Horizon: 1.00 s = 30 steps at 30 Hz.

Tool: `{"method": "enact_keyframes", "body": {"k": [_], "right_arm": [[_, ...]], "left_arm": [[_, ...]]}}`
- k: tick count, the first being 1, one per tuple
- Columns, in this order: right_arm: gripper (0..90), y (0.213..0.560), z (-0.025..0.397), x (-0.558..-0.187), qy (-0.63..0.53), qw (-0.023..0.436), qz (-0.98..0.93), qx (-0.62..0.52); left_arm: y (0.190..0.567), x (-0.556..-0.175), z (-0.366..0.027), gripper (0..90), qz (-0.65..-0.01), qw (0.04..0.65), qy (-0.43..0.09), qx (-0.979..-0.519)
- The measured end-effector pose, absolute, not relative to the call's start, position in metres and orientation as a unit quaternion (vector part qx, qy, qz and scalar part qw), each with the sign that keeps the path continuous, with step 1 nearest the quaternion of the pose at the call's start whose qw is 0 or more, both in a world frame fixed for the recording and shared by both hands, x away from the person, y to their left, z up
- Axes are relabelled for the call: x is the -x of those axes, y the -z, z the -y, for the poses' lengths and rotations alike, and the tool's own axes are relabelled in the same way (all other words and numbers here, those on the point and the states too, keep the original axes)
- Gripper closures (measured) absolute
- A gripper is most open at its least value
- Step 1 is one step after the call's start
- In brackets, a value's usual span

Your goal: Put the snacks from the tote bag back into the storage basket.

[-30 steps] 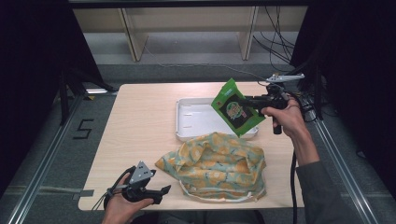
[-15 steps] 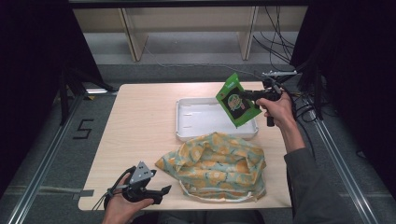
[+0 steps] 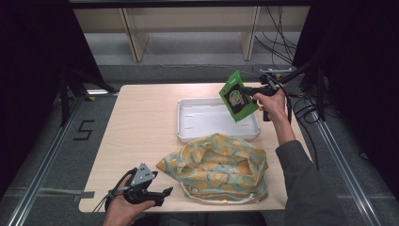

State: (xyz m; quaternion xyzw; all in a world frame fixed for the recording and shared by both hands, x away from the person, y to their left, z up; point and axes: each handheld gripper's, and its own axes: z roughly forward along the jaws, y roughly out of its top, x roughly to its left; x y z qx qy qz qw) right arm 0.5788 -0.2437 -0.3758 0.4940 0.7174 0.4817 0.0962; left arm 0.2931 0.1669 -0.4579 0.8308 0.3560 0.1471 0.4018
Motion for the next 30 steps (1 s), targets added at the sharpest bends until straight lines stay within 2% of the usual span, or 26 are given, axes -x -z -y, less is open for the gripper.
{"method": "enact_keyframes", "body": {"k": [1, 2, 12, 19, 21, 23, 24, 26, 27, 30], "right_arm": [[75.9, 0.377, 0.241, -0.58, -0.481, 0.085, -0.712, -0.504], [75.9, 0.38, 0.241, -0.585, -0.478, 0.097, -0.716, -0.499], [75.9, 0.396, 0.237, -0.602, -0.466, 0.111, -0.709, -0.517], [75.9, 0.405, 0.241, -0.61, -0.451, 0.104, -0.693, -0.553], [75.9, 0.409, 0.244, -0.614, -0.448, 0.119, -0.697, -0.547], [75.9, 0.41, 0.242, -0.613, -0.443, 0.095, -0.684, -0.572], [75.9, 0.413, 0.244, -0.616, -0.444, 0.112, -0.69, -0.56], [75.9, 0.416, 0.244, -0.618, -0.441, 0.117, -0.696, -0.555], [75.8, 0.416, 0.24, -0.615, -0.439, 0.096, -0.681, -0.578], [75.8, 0.419, 0.24, -0.618, -0.435, 0.109, -0.689, -0.569]], "left_arm": [[0.458, -0.293, -0.167, 23.5, -0.353, 0.4, -0.148, -0.833], [0.457, -0.293, -0.167, 23.4, -0.352, 0.4, -0.148, -0.833], [0.456, -0.29, -0.165, 23.5, -0.345, 0.4, -0.151, -0.835], [0.457, -0.29, -0.165, 23.5, -0.348, 0.401, -0.15, -0.834], [0.457, -0.29, -0.165, 23.5, -0.349, 0.401, -0.149, -0.834], [0.457, -0.29, -0.164, 23.5, -0.348, 0.405, -0.146, -0.833], [0.457, -0.289, -0.163, 23.5, -0.354, 0.406, -0.143, -0.83], [0.456, -0.29, -0.165, 23.5, -0.341, 0.399, -0.15, -0.838], [0.456, -0.29, -0.165, 23.5, -0.34, 0.401, -0.149, -0.838], [0.455, -0.289, -0.165, 23.5, -0.34, 0.404, -0.152, -0.835]]}}
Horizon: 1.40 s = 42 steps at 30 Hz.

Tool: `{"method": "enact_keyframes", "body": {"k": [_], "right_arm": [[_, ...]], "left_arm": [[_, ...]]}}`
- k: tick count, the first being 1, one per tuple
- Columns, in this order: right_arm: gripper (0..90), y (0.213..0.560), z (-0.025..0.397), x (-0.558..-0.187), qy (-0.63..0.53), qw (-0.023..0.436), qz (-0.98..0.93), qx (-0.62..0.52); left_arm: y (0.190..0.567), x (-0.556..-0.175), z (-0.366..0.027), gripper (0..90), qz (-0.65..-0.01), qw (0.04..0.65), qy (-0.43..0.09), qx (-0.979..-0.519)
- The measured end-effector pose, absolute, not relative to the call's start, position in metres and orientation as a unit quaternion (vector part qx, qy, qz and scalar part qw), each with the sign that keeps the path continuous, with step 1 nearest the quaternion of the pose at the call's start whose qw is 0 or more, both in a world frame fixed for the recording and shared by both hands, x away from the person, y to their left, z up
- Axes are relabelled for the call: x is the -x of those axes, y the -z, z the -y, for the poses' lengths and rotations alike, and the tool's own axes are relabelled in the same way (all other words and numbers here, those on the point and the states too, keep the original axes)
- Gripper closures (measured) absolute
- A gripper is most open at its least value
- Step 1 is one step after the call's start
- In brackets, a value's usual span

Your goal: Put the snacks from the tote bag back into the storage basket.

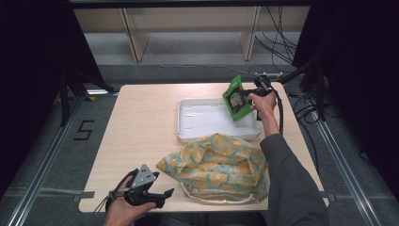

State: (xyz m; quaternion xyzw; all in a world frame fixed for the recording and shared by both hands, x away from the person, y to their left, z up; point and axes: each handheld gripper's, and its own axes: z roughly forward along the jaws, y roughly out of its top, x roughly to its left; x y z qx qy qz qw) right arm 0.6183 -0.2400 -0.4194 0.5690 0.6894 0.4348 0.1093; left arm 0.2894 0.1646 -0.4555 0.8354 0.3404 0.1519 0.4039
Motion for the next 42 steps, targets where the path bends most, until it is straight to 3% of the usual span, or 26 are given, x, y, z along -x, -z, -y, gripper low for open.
{"method": "enact_keyframes", "body": {"k": [8, 10, 42], "right_arm": [[75.7, 0.425, 0.236, -0.621, -0.431, 0.102, -0.678, -0.586], [75.7, 0.428, 0.24, -0.625, -0.43, 0.125, -0.693, -0.565], [70.4, 0.446, 0.239, -0.625, -0.399, 0.099, -0.678, -0.61]], "left_arm": [[0.455, -0.289, -0.163, 23.5, -0.341, 0.407, -0.15, -0.834], [0.456, -0.288, -0.162, 23.5, -0.347, 0.408, -0.144, -0.832], [0.456, -0.288, -0.162, 23.5, -0.334, 0.402, -0.15, -0.839]]}}
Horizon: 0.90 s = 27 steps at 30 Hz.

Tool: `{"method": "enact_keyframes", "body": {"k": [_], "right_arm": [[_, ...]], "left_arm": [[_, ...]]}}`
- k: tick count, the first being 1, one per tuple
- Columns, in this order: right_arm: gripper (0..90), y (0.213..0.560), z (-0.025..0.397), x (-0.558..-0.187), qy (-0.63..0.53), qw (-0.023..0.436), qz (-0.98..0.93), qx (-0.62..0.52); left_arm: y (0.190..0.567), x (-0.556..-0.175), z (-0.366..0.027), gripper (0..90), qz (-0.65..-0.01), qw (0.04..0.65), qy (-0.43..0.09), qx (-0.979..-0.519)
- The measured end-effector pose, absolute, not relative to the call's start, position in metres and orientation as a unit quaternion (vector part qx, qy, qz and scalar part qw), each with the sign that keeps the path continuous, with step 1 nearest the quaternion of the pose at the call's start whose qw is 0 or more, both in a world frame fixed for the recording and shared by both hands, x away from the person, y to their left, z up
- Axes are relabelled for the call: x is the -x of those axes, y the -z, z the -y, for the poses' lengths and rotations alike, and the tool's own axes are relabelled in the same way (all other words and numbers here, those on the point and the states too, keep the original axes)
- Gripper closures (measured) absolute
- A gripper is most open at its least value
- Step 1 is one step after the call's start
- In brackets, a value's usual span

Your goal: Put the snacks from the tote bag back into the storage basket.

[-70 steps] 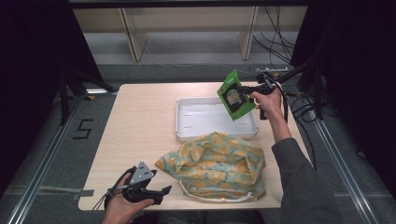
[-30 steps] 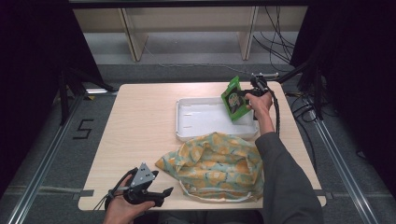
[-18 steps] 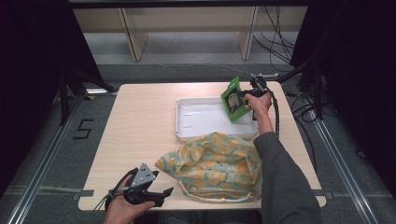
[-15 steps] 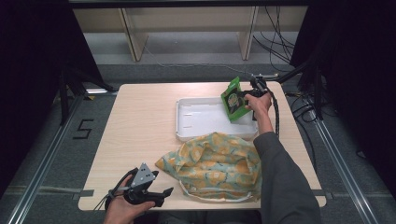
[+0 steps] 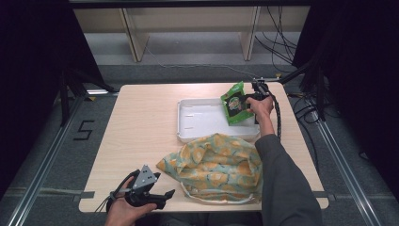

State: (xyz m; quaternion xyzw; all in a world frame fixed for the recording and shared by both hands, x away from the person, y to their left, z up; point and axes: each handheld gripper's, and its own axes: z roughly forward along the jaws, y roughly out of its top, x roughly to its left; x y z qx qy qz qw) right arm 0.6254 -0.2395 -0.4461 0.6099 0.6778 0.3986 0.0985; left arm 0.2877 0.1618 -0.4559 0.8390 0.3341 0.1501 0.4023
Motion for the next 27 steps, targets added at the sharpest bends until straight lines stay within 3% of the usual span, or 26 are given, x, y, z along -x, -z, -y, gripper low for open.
{"method": "enact_keyframes", "body": {"k": [5, 13, 16, 27], "right_arm": [[69.8, 0.452, 0.245, -0.626, -0.394, 0.112, -0.691, -0.595], [71.6, 0.457, 0.243, -0.624, -0.391, 0.08, -0.667, -0.629], [71.5, 0.46, 0.243, -0.625, -0.4, 0.102, -0.666, -0.621], [66.7, 0.435, 0.242, -0.619, -0.407, 0.106, -0.668, -0.614]], "left_arm": [[0.456, -0.287, -0.161, 23.6, -0.338, 0.406, -0.149, -0.836], [0.456, -0.287, -0.161, 23.6, -0.333, 0.402, -0.148, -0.84], [0.455, -0.287, -0.161, 23.6, -0.332, 0.399, -0.148, -0.842], [0.456, -0.287, -0.161, 23.6, -0.333, 0.402, -0.147, -0.84]]}}
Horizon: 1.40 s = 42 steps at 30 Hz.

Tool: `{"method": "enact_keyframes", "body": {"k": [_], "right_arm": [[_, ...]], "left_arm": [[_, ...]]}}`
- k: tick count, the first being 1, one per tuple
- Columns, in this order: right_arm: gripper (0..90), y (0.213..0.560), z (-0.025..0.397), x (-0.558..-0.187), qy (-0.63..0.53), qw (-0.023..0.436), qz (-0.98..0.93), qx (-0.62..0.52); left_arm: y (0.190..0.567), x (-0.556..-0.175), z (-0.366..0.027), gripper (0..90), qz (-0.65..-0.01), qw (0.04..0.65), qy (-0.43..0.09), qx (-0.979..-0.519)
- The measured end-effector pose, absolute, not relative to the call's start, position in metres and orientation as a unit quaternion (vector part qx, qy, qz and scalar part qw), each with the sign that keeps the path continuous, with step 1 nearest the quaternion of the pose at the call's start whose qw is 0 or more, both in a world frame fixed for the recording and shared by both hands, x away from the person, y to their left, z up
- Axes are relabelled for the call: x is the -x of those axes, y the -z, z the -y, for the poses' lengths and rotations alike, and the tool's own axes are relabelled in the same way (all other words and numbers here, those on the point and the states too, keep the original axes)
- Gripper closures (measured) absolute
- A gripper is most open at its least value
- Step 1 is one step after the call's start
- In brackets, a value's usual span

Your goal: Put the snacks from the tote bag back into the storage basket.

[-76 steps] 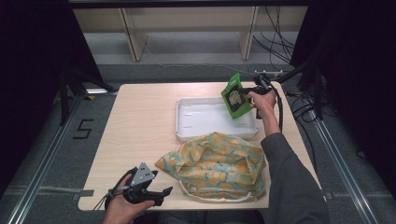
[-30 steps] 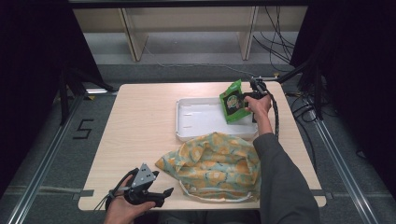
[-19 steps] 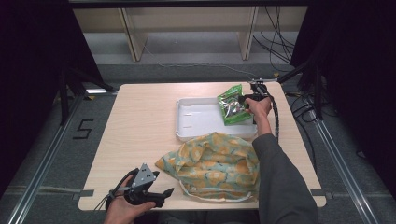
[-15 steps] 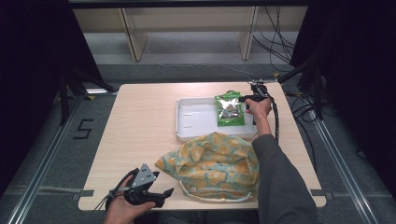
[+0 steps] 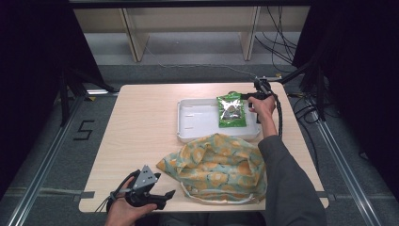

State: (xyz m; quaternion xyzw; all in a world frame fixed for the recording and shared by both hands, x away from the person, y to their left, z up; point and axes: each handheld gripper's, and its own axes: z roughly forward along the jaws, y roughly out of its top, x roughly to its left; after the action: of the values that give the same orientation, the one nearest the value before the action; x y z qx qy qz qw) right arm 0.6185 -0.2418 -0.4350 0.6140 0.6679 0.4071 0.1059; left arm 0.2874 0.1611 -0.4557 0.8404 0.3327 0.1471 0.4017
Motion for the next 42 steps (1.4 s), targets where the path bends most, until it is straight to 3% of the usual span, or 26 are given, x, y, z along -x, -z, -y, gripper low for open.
{"method": "enact_keyframes", "body": {"k": [2, 4, 8, 9, 10, 16, 18, 21, 42], "right_arm": [[65.5, 0.433, 0.246, -0.619, -0.413, 0.13, -0.684, -0.588], [64.7, 0.427, 0.246, -0.614, -0.409, 0.11, -0.679, -0.6], [62.8, 0.424, 0.25, -0.61, -0.413, 0.128, -0.686, -0.586], [62.6, 0.421, 0.249, -0.606, -0.406, 0.107, -0.677, -0.604], [62.3, 0.424, 0.254, -0.609, -0.412, 0.135, -0.695, -0.574], [58.6, 0.421, 0.255, -0.595, -0.409, 0.117, -0.691, -0.584], [57.6, 0.422, 0.258, -0.593, -0.409, 0.135, -0.704, -0.565], [55.9, 0.417, 0.254, -0.587, -0.407, 0.121, -0.696, -0.579], [46.2, 0.398, 0.24, -0.536, -0.436, 0.139, -0.747, -0.481]], "left_arm": [[0.456, -0.288, -0.161, 23.6, -0.333, 0.402, -0.147, -0.84], [0.457, -0.287, -0.16, 23.6, -0.346, 0.406, -0.141, -0.834], [0.456, -0.288, -0.162, 23.6, -0.337, 0.4, -0.15, -0.839], [0.456, -0.288, -0.162, 23.6, -0.335, 0.399, -0.151, -0.84], [0.456, -0.289, -0.162, 23.6, -0.335, 0.401, -0.15, -0.84], [0.457, -0.289, -0.161, 23.5, -0.349, 0.404, -0.143, -0.834], [0.456, -0.29, -0.164, 23.5, -0.335, 0.393, -0.152, -0.843], [0.457, -0.29, -0.164, 23.5, -0.341, 0.399, -0.149, -0.838], [0.456, -0.291, -0.165, 23.4, -0.343, 0.399, -0.154, -0.837]]}}
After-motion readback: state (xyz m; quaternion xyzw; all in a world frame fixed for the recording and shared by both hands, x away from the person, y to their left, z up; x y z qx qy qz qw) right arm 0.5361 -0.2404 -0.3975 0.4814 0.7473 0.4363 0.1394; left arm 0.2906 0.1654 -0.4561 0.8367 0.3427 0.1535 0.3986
